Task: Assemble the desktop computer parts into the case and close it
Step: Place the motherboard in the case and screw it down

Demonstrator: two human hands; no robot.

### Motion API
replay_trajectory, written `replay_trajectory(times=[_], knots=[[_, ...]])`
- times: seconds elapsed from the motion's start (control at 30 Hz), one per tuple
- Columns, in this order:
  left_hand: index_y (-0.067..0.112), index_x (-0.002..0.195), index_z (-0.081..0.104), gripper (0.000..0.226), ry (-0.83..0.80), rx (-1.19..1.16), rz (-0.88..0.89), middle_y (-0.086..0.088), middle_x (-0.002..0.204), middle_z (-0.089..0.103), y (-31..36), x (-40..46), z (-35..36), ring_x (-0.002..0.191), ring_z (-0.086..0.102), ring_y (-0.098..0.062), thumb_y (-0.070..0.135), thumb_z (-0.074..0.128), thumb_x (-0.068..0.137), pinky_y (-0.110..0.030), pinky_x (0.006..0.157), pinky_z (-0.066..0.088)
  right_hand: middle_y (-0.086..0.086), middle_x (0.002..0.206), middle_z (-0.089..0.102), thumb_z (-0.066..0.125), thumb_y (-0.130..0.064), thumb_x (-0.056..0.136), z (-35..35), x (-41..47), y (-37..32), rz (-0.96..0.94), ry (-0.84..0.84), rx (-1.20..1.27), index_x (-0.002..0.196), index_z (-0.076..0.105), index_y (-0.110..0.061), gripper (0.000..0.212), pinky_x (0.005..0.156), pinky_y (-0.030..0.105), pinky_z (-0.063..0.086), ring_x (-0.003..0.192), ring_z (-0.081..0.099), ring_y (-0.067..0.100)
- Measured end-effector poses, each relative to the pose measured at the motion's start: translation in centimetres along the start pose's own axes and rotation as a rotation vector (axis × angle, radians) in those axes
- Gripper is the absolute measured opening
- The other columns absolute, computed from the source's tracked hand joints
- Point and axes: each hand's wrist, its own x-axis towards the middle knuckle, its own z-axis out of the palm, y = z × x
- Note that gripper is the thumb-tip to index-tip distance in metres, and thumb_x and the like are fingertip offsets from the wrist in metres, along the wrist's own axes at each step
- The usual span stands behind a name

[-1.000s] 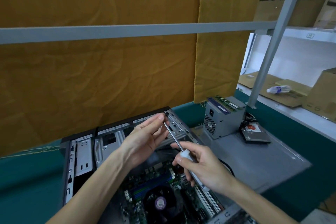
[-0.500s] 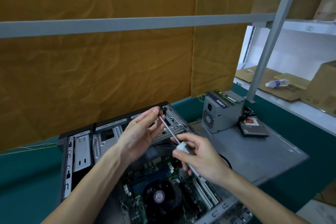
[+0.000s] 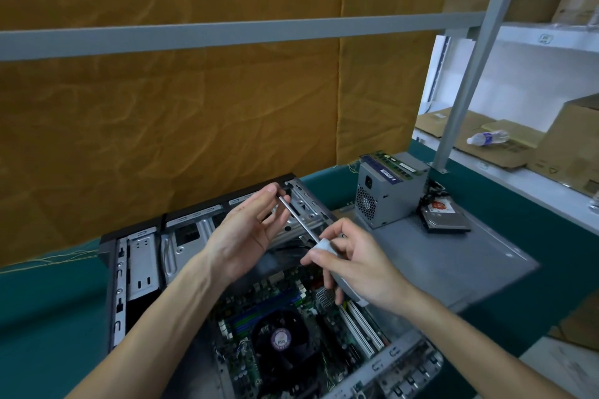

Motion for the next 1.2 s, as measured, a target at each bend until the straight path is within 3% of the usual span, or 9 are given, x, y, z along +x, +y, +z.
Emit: replay_trajectory(times=[0.13, 0.27, 0.37, 0.47, 0.63, 0.9, 1.07, 1.13, 1.2], knots=[[0.004, 0.099, 0.072, 0.018, 0.031, -0.023, -0.026, -0.010, 0.095, 0.074, -0.3, 0.0, 0.4, 0.091, 0.074, -0.017, 0.013, 0.072, 0.084, -0.026, 0.085, 0.061, 0.008, 0.098, 0.076, 0.060, -0.028, 0.103, -1.3, -0.4, -0.9, 0.006, -0.014, -0.142, 0.108, 0.049, -0.011, 0.022, 0.033, 0.021, 0.035, 0.043, 0.050, 0.016], [0.000, 0.094, 0.076, 0.011, 0.035, 0.004, -0.130, -0.010, 0.095, 0.064, -1.1, 0.2, 0.0, 0.096, 0.070, -0.018, 0.009, 0.071, 0.090, -0.030, 0.082, 0.062, 0.013, 0.079, 0.067, 0.080, -0.023, 0.089, -3.8, -1.5, -2.2, 0.180, 0.003, 0.022, 0.108, 0.068, -0.011, 0.026, 0.035, 0.022, 0.036, 0.048, 0.051, 0.019], [0.002, 0.100, 0.077, 0.015, -0.005, 0.277, -0.183, -0.011, 0.096, 0.072, -0.2, 0.4, -1.4, 0.092, 0.074, -0.021, 0.010, 0.074, 0.087, -0.032, 0.083, 0.062, 0.012, 0.074, 0.061, 0.078, -0.005, 0.079, -6.0, -2.7, -3.3, 0.287, -0.076, 0.157, 0.120, 0.070, -0.009, 0.042, 0.043, 0.022, 0.043, 0.057, 0.055, 0.017], [0.007, 0.098, 0.080, 0.015, -0.143, 0.557, -0.236, -0.018, 0.110, 0.074, 1.5, 0.4, -2.9, 0.102, 0.073, -0.026, 0.012, 0.077, 0.084, -0.031, 0.086, 0.061, 0.019, 0.096, 0.073, 0.075, 0.008, 0.082, -7.0, -3.2, -4.2, 0.281, 0.028, 0.152, 0.119, 0.071, -0.006, 0.040, 0.053, 0.024, 0.053, 0.067, 0.067, 0.023], [0.014, 0.091, 0.081, 0.017, -0.379, 1.095, -0.079, -0.015, 0.102, 0.076, 2.3, -0.4, -4.5, 0.098, 0.074, -0.028, 0.021, 0.087, 0.077, -0.036, 0.087, 0.061, 0.019, 0.091, 0.077, 0.083, 0.001, 0.079, -6.9, -2.3, -5.5, 0.234, 0.157, -0.007, 0.112, 0.066, -0.002, 0.037, 0.051, 0.028, 0.057, 0.072, 0.074, 0.032], [0.027, 0.092, 0.077, 0.009, -0.560, 1.873, 0.308, 0.015, 0.088, 0.073, -4.9, -0.3, -2.7, 0.081, 0.065, 0.002, 0.034, 0.080, 0.086, -0.022, 0.076, 0.054, 0.005, 0.071, 0.074, 0.089, -0.014, 0.075, -4.9, -0.7, -8.0, 0.093, 0.040, -0.586, 0.087, 0.064, -0.018, 0.028, 0.046, 0.031, 0.054, 0.052, 0.071, 0.021], [0.028, 0.073, 0.064, 0.019, -0.461, 1.879, 0.337, 0.018, 0.070, 0.059, -6.6, 0.9, -3.3, 0.067, 0.053, 0.005, 0.025, 0.079, 0.085, -0.021, 0.065, 0.046, -0.010, 0.070, 0.063, 0.088, -0.034, 0.074, -2.6, 0.8, -7.0, -0.065, 0.073, -0.955, 0.080, 0.057, -0.032, 0.031, 0.046, 0.021, 0.039, 0.054, 0.057, 0.003], [0.024, 0.076, 0.068, 0.015, -0.475, 1.844, 0.293, 0.015, 0.073, 0.062, -6.8, 1.1, -3.8, 0.069, 0.056, 0.002, 0.016, 0.074, 0.086, -0.020, 0.065, 0.044, -0.012, 0.076, 0.062, 0.086, -0.034, 0.076, -2.1, 1.4, -6.1, -0.079, 0.049, -0.983, 0.080, 0.055, -0.032, 0.031, 0.051, 0.029, 0.046, 0.063, 0.059, 0.004], [0.016, 0.078, 0.068, 0.015, -0.515, 1.824, 0.234, 0.002, 0.075, 0.065, -7.1, 1.2, -4.5, 0.070, 0.056, -0.014, 0.006, 0.061, 0.087, -0.032, 0.067, 0.046, -0.012, 0.079, 0.061, 0.085, -0.032, 0.078, -1.3, 1.7, -5.3, -0.082, 0.015, -1.003, 0.081, 0.054, -0.031, 0.031, 0.058, 0.038, 0.053, 0.070, 0.061, 0.011]])
